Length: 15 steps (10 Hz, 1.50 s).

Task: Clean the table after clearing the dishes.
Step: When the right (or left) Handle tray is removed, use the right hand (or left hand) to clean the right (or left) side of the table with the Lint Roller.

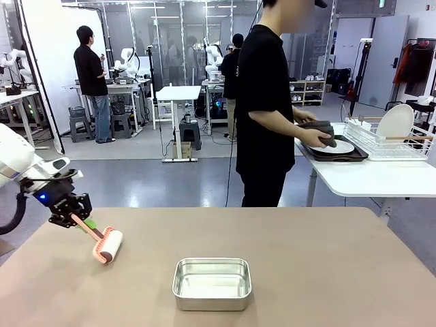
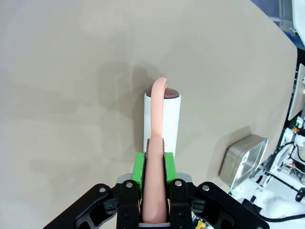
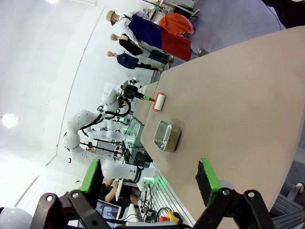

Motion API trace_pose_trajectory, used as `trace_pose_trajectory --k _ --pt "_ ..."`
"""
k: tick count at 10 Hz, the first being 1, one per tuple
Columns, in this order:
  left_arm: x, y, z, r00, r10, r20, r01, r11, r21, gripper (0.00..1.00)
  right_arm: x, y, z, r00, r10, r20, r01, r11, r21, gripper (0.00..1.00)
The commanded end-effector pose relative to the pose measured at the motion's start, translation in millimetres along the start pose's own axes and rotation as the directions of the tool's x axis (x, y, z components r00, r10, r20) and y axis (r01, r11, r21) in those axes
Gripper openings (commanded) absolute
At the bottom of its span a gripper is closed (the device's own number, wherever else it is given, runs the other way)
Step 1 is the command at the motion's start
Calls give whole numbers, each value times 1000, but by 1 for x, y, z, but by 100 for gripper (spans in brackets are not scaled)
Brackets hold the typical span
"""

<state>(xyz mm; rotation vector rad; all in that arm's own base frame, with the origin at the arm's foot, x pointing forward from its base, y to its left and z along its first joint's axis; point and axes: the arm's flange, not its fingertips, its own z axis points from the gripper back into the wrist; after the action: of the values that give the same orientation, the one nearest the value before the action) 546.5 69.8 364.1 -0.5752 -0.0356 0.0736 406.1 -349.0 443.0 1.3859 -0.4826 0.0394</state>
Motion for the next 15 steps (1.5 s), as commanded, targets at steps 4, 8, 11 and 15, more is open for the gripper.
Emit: trace_pose_trajectory --k 4,8,11,15 --pt "3 75 22 998 57 23 -61 968 243 21 -4 3 -2 1000 10 -2 -10 1000 -9 100" --pt "-8 85 69 993 89 75 -109 941 320 21 -4 3 -2 1000 10 -2 -10 1000 -9 100" --pt "-14 56 96 995 29 95 -57 949 310 21 -4 3 -2 1000 10 -2 -10 1000 -9 100" --pt "-28 0 129 991 27 133 -70 941 332 21 -4 3 -2 1000 10 -2 -10 1000 -9 100"
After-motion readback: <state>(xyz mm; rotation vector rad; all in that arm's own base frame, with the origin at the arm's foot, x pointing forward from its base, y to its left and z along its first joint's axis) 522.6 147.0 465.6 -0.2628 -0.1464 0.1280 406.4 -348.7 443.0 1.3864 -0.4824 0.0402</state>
